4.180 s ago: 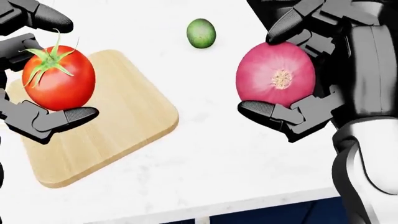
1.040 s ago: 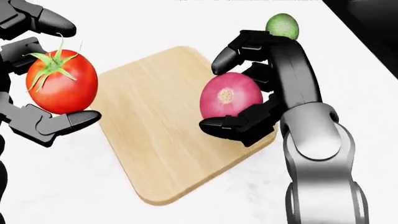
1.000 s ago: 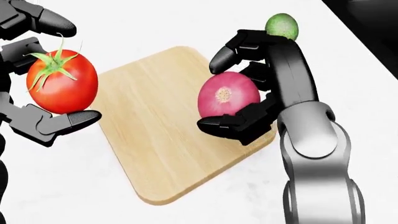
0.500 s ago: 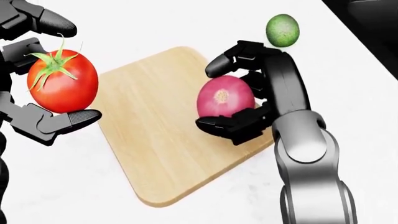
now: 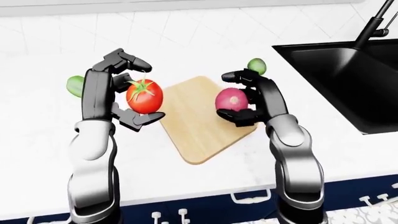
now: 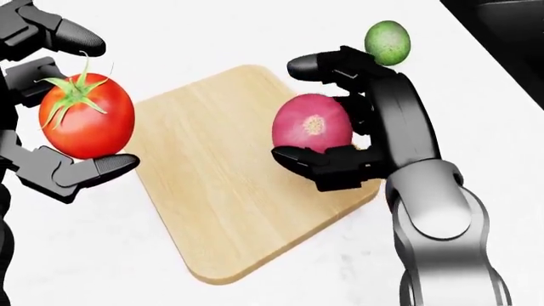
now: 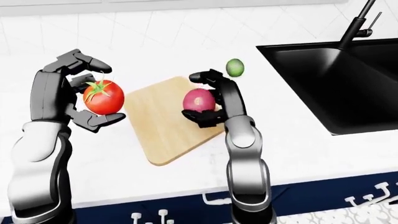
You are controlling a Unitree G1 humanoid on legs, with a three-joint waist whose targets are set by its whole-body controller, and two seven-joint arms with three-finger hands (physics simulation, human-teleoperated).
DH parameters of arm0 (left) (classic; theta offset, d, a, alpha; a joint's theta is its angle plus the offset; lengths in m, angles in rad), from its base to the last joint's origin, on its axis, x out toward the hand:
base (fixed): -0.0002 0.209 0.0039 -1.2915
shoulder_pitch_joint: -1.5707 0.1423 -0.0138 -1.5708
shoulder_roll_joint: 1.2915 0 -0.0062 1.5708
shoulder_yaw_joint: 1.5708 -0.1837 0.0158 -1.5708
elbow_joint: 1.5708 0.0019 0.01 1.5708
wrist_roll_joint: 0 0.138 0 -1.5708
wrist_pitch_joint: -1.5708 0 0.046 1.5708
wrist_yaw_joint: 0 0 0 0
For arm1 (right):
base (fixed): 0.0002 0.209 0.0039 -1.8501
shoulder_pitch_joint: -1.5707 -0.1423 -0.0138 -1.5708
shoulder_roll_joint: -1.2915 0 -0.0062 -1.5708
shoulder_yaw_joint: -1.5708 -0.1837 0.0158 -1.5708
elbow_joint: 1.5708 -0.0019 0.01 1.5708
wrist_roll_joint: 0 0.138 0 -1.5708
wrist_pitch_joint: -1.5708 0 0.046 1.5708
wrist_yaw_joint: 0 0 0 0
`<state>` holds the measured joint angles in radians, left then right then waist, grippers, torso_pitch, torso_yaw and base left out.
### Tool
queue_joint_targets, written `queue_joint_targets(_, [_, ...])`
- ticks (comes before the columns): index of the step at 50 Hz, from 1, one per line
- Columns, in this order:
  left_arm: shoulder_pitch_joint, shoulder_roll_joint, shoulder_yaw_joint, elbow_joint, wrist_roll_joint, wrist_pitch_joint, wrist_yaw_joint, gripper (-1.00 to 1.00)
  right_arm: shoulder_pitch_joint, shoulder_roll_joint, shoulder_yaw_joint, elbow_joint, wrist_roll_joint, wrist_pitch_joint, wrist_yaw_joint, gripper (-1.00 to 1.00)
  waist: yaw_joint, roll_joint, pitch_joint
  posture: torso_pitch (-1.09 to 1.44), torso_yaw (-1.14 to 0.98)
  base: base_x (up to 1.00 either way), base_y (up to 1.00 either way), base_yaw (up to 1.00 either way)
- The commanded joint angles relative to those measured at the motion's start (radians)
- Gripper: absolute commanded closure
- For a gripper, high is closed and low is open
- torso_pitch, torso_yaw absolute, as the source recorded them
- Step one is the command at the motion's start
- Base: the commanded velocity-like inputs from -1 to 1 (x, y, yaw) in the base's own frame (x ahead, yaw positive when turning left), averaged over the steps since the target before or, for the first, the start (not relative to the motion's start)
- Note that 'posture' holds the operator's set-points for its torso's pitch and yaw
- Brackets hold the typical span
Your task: Place the avocado, onion, tomato and bell pepper on the cutting board.
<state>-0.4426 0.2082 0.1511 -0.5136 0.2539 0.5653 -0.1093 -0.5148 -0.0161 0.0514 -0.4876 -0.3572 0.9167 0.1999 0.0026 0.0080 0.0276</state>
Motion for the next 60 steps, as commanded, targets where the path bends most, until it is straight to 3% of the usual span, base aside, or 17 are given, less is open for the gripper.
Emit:
queue_joint_targets(1, [-0.031, 0.010, 0.010, -0.037, 0.001, -0.025, 0.007, 1.00, -0.031, -0.006, -0.006, -0.055, 0.002, -0.014, 0.004, -0.30, 0.001, 0.003, -0.026, 0.00, 0.00, 0.00, 0.00, 0.00])
queue_joint_targets(10, [-0.034, 0.012, 0.009, -0.045, -0.002, -0.017, 0.003, 1.00, -0.029, -0.015, -0.003, -0.102, 0.005, 0.015, 0.025, -0.62, 0.001, 0.002, -0.024, 0.00, 0.00, 0.00, 0.00, 0.00])
queue_joint_targets(15, [-0.036, 0.009, 0.007, -0.033, 0.001, -0.026, 0.009, 1.00, -0.016, -0.013, 0.002, -0.111, 0.007, 0.013, 0.027, -1.00, 0.001, 0.002, -0.024, 0.00, 0.00, 0.00, 0.00, 0.00])
queue_joint_targets(33, [0.000, -0.006, 0.002, -0.046, -0.003, -0.037, 0.003, 1.00, -0.015, -0.018, -0.005, -0.109, 0.014, 0.003, 0.019, -1.00, 0.001, 0.003, -0.025, 0.00, 0.00, 0.00, 0.00, 0.00])
queue_joint_targets(49, [0.024, -0.068, -0.065, 0.013, 0.022, -0.089, -0.002, 1.00, -0.083, -0.052, -0.056, -0.155, 0.035, 0.062, 0.005, -1.00, 0.003, -0.003, -0.026, 0.00, 0.00, 0.00, 0.00, 0.00])
queue_joint_targets(60, [0.015, -0.150, -0.146, 0.188, 0.054, -0.178, 0.016, 1.00, -0.107, -0.086, -0.090, -0.160, 0.087, 0.055, -0.058, -1.00, 0.006, -0.009, -0.027, 0.00, 0.00, 0.00, 0.00, 0.00])
